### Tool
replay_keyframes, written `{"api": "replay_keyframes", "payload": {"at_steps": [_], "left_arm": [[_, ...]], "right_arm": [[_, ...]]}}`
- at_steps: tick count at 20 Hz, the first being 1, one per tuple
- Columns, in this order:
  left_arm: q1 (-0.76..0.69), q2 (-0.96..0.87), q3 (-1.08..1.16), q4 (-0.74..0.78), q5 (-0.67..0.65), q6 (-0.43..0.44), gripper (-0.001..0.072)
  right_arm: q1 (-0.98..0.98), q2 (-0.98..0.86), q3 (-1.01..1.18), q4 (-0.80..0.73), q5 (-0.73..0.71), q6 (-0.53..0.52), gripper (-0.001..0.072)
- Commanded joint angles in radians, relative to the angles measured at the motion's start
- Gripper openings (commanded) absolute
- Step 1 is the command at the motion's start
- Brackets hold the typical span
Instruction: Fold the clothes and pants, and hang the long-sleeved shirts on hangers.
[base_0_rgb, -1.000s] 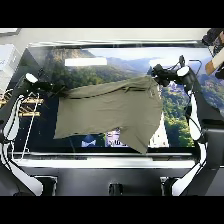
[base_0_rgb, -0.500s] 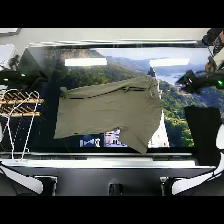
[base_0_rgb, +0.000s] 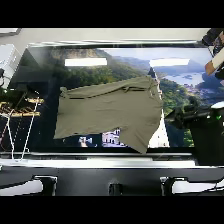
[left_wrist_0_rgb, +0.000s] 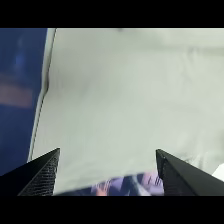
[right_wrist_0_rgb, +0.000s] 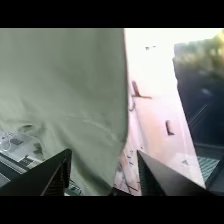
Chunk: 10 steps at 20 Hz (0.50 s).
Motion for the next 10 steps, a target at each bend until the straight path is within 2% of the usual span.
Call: {"api": "replay_keyframes", "payload": {"at_steps": [1, 10], "left_arm": [[0.008, 0.089, -0.156, -0.001, 0.01, 0.039, 0.0718], [0.008, 0.087, -0.16, -0.001, 0.048, 0.056, 0.0718]], "right_arm": [[-0.002, 0.021, -0.177, 0.054, -0.096, -0.079, 0.0476], [0.0, 0.018, -0.208, 0.144, -0.208, -0.125, 0.0476]]}}
